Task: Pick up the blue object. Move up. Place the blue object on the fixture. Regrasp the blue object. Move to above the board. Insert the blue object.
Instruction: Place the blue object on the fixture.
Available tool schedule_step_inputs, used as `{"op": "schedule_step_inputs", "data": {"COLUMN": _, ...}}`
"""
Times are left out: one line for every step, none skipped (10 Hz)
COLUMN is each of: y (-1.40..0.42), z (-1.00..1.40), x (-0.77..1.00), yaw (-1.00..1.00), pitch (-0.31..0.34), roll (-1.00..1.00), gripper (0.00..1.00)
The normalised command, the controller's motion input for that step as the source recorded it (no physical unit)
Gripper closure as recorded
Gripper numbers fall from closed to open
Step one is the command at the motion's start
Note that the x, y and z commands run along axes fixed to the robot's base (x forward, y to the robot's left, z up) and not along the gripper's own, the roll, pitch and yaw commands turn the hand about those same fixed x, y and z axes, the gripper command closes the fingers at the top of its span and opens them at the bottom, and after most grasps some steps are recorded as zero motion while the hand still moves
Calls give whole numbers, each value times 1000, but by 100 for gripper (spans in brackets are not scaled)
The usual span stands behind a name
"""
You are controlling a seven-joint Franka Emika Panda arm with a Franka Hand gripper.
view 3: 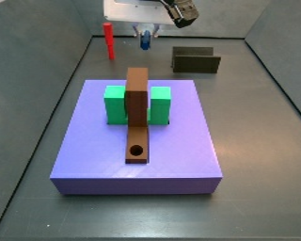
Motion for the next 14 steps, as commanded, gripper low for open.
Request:
{"op": "schedule_step_inputs", "data": {"y": 0, "z": 183, "x": 500, "yaw": -11, "pitch": 23, "roll": -594, "gripper": 100}}
{"op": "schedule_step_inputs", "data": {"y": 0, "z": 326, "x": 643, "yaw": -109, "pitch": 0, "roll": -957, "gripper": 100}}
{"op": "schedule_step_inputs", "data": {"y": 0, "z": 334, "x": 677, "yaw": -171, "pitch": 14, "roll": -1000, "gripper": 100}}
{"op": "schedule_step_inputs", "data": {"y": 0, "z": 320, "x": 680, "yaw": -189, "pitch": 34, "roll": -1000, "gripper": 100}}
{"op": "schedule_step_inputs", "data": {"y": 0, "z": 309, "x": 660, "yaw": -223, "pitch": 37, "roll": -1000, "gripper": 100}}
{"op": "schedule_step_inputs", "data": {"y": -11, "z": 266, "x": 614, "yaw": -266, "pitch": 23, "roll": -1000, "gripper": 100}}
{"op": "schedule_step_inputs", "data": {"y": -26, "z": 231, "x": 597, "yaw": -271, "pitch": 11, "roll": -1000, "gripper": 100}}
{"op": "schedule_step_inputs", "data": {"y": -26, "z": 214, "x": 586, "yaw": -266, "pitch": 9, "roll": -1000, "gripper": 100}}
{"op": "schedule_step_inputs", "data": {"y": -54, "z": 180, "x": 531, "yaw": -277, "pitch": 0, "roll": -1000, "gripper": 100}}
{"op": "schedule_step_inputs", "data": {"y": -71, "z": 151, "x": 517, "yaw": -289, "pitch": 0, "roll": -989, "gripper": 100}}
{"op": "schedule_step_inputs", "data": {"y": -114, "z": 166, "x": 463, "yaw": -317, "pitch": 0, "roll": -940, "gripper": 100}}
{"op": "schedule_step_inputs", "data": {"y": -137, "z": 123, "x": 454, "yaw": -317, "pitch": 0, "roll": -897, "gripper": 100}}
{"op": "schedule_step_inputs", "data": {"y": -169, "z": 0, "x": 494, "yaw": -303, "pitch": 0, "roll": -771, "gripper": 100}}
{"op": "schedule_step_inputs", "data": {"y": -177, "z": -14, "x": 606, "yaw": -269, "pitch": 0, "roll": -646, "gripper": 100}}
